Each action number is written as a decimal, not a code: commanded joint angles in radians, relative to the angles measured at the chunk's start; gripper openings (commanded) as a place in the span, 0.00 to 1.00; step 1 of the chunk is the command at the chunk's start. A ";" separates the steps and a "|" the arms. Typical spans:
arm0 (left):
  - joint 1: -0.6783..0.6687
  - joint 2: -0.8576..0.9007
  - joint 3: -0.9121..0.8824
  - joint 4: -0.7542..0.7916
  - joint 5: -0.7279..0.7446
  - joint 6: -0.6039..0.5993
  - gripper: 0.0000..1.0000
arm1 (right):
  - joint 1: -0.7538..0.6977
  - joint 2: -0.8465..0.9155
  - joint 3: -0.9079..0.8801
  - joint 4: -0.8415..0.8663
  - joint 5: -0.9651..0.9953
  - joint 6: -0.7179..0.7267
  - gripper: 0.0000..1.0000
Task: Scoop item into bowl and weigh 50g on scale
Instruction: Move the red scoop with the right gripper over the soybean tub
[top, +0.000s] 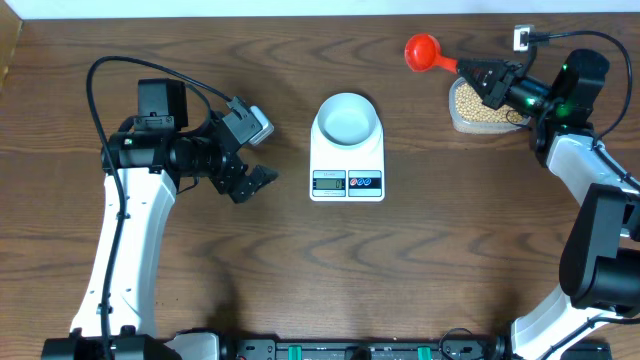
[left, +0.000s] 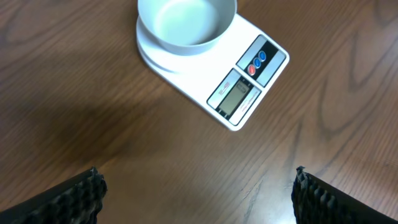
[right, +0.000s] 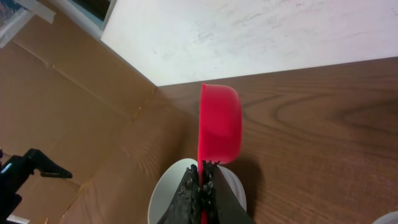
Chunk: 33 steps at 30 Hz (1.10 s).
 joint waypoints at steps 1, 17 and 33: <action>0.000 -0.001 0.018 -0.010 0.061 0.016 0.98 | 0.014 -0.003 0.013 0.003 0.011 -0.022 0.01; 0.000 -0.027 0.018 -0.006 0.063 0.017 0.98 | 0.040 -0.003 0.013 0.011 0.036 -0.038 0.01; 0.000 -0.045 0.018 -0.006 0.054 0.017 0.98 | 0.039 -0.039 0.013 -0.248 0.041 -0.256 0.02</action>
